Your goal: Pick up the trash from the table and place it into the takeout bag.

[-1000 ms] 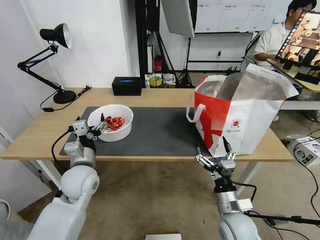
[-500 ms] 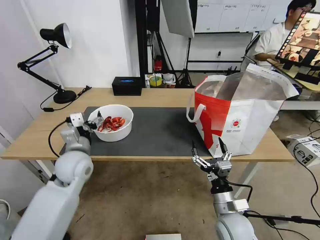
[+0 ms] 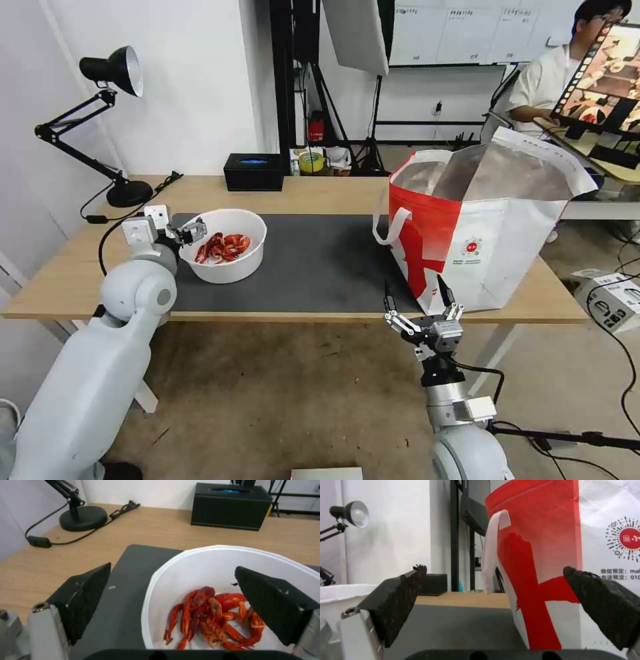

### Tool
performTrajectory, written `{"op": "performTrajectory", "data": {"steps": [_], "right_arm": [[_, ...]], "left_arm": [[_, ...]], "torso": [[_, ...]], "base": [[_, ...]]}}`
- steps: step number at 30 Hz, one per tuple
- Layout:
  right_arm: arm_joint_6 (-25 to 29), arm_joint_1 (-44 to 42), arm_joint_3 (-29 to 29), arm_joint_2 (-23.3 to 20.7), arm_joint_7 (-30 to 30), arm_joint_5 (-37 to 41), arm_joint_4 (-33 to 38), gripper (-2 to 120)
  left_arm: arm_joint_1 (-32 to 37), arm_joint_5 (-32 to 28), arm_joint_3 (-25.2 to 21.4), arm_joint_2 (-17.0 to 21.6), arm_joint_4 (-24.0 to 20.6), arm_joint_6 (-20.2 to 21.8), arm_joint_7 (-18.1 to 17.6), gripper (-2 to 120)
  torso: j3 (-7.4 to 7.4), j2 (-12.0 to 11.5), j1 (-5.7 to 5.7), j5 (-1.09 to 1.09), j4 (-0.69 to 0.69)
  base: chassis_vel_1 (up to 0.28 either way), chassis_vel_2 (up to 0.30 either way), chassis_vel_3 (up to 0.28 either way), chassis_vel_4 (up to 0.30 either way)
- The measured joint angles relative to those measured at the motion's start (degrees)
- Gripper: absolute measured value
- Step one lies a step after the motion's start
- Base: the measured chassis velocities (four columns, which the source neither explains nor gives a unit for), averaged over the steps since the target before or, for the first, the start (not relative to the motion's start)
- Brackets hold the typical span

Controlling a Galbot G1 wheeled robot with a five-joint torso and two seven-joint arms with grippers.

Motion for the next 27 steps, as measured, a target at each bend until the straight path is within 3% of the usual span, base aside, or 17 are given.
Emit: {"op": "performTrajectory", "data": {"steps": [8, 27], "right_arm": [[0.0, 0.01, -0.41, 0.38, 0.02, -0.01, -0.38, 100], [0.05, -0.09, -0.96, 0.45, 0.04, 0.0, -0.5, 100]], "left_arm": [[-2.64, -4.92, 0.54, -0.05, 3.82, 3.46, 0.28, 100], [-5.87, -10.58, 1.12, 0.15, 12.3, 3.65, -1.5, 100]], "torso": [[0.0, 0.0, 0.0, 0.0, 0.0], [0.0, 0.0, 0.0, 0.0, 0.0]], "base": [[0.0, 0.0, 0.0, 0.0], [0.0, 0.0, 0.0, 0.0]]}}
